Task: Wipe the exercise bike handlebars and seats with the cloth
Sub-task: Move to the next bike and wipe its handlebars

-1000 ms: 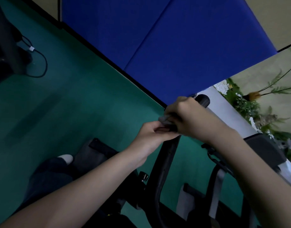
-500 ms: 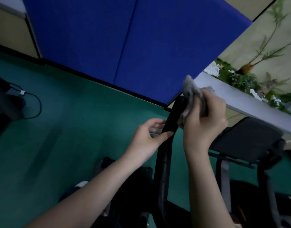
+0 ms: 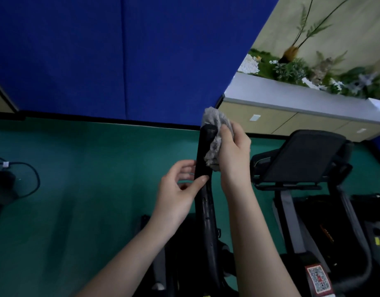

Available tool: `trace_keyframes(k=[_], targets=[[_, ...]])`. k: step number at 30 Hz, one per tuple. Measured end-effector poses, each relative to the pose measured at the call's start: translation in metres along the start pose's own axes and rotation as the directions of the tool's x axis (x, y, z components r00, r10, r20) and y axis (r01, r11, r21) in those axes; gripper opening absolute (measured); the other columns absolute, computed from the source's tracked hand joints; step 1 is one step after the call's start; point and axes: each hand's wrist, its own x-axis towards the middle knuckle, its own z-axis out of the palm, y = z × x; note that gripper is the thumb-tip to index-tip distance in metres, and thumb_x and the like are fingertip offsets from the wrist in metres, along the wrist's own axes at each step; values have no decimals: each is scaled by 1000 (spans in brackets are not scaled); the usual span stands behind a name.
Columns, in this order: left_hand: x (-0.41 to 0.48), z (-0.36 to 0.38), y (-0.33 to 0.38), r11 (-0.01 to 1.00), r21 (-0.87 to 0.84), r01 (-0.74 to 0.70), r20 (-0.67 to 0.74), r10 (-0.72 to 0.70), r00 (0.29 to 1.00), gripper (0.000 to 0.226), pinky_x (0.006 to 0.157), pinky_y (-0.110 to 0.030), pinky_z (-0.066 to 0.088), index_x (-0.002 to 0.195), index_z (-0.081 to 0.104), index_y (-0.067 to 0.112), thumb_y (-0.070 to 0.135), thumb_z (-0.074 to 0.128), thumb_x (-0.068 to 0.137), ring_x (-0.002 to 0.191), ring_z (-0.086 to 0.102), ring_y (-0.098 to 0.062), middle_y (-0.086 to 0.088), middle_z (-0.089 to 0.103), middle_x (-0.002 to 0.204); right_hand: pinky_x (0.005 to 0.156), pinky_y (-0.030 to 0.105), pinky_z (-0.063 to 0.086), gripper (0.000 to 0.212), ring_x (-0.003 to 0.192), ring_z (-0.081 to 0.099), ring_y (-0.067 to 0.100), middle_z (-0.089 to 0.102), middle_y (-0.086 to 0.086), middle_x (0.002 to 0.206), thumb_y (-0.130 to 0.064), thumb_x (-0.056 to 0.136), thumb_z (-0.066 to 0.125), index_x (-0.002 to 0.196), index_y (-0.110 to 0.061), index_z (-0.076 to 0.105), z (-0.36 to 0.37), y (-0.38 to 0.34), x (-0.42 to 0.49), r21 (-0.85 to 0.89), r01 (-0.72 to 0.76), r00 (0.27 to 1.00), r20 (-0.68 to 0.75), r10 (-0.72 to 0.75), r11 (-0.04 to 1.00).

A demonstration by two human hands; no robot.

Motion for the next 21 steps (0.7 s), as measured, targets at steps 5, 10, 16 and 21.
trace_keyframes(k=[5,10,16,21], targets=[[-1,-1,2,1000,-7,-3,14,3,1000,34,70,-10,46,92,60,27,-3,70,78,71,57,6,11,62,86,76,34,47,25,80,60,15,67,3,82,-12,96,43,91,-14,67,-5,18,-12,91,-163,987,31,161,982],[-4,-1,6,1000,-25,-3,19,3,1000,33,69,-8,45,91,61,27,-2,70,79,71,58,8,11,62,85,70,31,46,27,77,60,21,65,12,83,-5,95,39,99,-2,65,-2,9,0,304,-342,936,197,293,889],[-2,-4,5,1000,-15,5,43,-4,999,30,72,-10,47,96,61,19,-5,68,80,75,59,5,1,64,89,76,36,48,27,75,62,18,66,2,74,-12,94,42,83,-10,67,-7,21,-11,246,-420,892,288,348,874],[-3,-6,5,1000,25,7,43,-8,999,26,75,-11,48,100,63,19,2,70,81,80,60,0,-2,66,94,93,45,51,32,96,67,25,72,10,97,-11,96,38,98,-9,70,-21,36,-40,-33,-324,919,228,322,946]])
